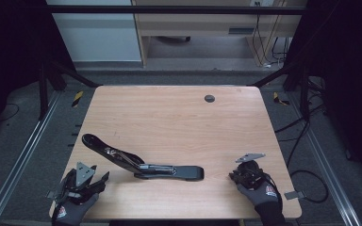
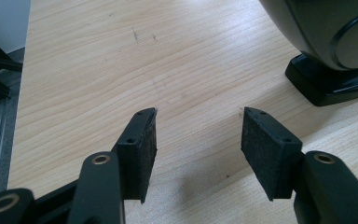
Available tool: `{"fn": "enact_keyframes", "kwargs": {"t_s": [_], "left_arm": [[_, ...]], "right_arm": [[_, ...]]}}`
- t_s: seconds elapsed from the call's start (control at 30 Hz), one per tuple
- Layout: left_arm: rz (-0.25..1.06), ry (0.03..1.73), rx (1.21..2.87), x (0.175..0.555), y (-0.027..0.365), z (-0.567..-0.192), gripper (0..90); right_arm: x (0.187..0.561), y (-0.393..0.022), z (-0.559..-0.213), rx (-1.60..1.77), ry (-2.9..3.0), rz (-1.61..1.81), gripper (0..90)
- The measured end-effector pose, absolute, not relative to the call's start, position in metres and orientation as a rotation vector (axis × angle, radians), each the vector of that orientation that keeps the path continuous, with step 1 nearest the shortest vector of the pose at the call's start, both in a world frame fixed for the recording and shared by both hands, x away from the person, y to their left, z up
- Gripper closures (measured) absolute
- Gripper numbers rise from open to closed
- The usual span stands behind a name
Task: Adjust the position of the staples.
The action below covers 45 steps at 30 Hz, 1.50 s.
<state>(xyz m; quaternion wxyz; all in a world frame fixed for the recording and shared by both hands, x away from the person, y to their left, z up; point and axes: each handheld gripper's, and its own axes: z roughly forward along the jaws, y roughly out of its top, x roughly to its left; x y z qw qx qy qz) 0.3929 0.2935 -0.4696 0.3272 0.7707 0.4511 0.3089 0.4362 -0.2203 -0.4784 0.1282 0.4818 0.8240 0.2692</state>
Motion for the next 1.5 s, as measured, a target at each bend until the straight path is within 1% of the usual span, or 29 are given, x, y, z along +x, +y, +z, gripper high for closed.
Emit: {"fn": "enact_keyframes", "kwargs": {"t_s": [0.53,1.1,1.5], "left_arm": [[0.807,1.179,2.025,0.393,0.293,-0.47,45.0],[0.801,1.18,2.031,0.394,0.293,-0.47,45.0],[0.794,1.181,2.036,0.394,0.292,-0.471,45.0]], "right_arm": [[0.437,-0.22,-0.479,1.394,2.412,0.77,78.2],[0.439,-0.216,-0.459,1.264,2.394,0.898,78.3],[0.442,-0.202,-0.444,1.149,2.41,0.99,78.3]]}}
